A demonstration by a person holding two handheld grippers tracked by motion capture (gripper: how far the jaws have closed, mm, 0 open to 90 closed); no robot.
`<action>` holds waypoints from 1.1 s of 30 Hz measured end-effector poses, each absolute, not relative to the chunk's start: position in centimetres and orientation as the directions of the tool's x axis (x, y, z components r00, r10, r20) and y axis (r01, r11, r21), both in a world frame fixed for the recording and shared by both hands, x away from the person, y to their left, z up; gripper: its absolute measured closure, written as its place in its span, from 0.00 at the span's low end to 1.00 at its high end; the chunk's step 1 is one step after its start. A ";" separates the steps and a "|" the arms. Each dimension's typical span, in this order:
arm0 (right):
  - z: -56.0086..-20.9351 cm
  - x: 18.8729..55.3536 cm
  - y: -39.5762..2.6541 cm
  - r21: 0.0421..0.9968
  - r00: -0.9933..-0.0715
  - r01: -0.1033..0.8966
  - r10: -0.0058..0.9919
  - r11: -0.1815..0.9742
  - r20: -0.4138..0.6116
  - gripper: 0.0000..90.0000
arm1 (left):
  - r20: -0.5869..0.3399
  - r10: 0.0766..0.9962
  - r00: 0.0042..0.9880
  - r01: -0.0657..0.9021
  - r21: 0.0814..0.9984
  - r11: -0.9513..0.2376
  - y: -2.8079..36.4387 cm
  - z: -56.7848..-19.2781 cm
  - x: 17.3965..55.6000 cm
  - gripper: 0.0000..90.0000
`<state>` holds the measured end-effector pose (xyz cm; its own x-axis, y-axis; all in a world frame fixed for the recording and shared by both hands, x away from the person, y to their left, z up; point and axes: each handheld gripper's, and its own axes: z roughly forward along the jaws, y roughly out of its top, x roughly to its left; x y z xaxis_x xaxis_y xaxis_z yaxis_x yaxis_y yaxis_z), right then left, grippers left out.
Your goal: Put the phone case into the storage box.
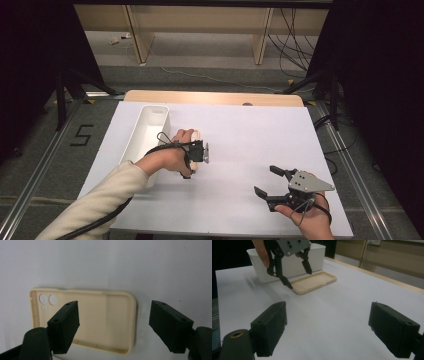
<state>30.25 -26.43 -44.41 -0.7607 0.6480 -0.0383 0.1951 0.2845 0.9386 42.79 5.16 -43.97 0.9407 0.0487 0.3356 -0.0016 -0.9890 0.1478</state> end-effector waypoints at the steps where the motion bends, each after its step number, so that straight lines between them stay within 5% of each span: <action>1: -44.5 30.3 -26.3 0.945 -0.763 0.185 0.645 0.270 -0.035 0.18 | 0.334 0.047 0.941 0.000 0.141 -0.990 5.1 -44.1 42.8 0.27; 33: -44.6 30.4 -26.2 0.944 -0.772 0.184 0.635 0.275 -0.034 0.19 | 0.333 0.011 0.943 0.001 0.029 -1.000 5.8 -46.1 43.7 0.34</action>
<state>30.38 -26.20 -44.59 -0.7717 0.6351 -0.0345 0.1839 0.2747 0.9438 43.72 5.82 -46.10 0.9429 0.0106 0.3330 0.0011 -0.9996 0.0287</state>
